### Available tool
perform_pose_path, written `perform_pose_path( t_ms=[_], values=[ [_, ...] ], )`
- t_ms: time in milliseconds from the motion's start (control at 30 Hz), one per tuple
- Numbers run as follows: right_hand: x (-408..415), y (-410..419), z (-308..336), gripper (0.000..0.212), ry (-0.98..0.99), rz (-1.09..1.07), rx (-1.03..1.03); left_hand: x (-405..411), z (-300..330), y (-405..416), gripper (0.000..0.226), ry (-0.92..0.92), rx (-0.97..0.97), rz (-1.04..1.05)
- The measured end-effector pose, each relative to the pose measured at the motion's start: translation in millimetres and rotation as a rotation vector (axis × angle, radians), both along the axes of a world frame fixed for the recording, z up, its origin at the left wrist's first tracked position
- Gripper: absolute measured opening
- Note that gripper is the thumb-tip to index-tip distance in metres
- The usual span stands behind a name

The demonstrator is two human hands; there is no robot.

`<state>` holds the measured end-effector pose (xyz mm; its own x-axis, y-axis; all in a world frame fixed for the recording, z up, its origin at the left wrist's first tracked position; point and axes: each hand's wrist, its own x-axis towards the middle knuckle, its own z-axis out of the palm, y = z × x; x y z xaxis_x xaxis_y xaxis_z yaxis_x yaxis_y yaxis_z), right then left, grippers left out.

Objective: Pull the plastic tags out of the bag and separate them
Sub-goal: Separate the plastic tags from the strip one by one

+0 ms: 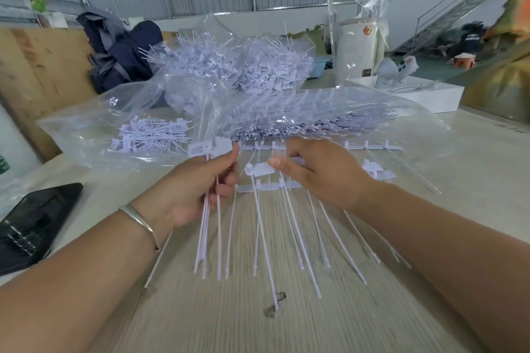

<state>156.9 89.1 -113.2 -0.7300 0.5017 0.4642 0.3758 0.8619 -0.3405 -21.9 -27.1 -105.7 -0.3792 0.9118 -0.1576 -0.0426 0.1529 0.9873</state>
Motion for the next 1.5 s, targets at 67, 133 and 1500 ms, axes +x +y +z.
perform_pose_path(
  t_ms=[67,133,1500],
  values=[
    [-1,-1,-1,0.041,-0.032,0.005,0.010,1,0,-1,0.039,-0.043,-0.016,-0.058],
    [-1,-2,-1,0.041,-0.047,0.014,0.026,4,1,-1,0.045,-0.029,-0.031,-0.100],
    [-8,-16,0,0.071,0.086,0.245,-0.366,9,-5,-2,0.019,-0.259,0.073,-0.286]
  ],
)
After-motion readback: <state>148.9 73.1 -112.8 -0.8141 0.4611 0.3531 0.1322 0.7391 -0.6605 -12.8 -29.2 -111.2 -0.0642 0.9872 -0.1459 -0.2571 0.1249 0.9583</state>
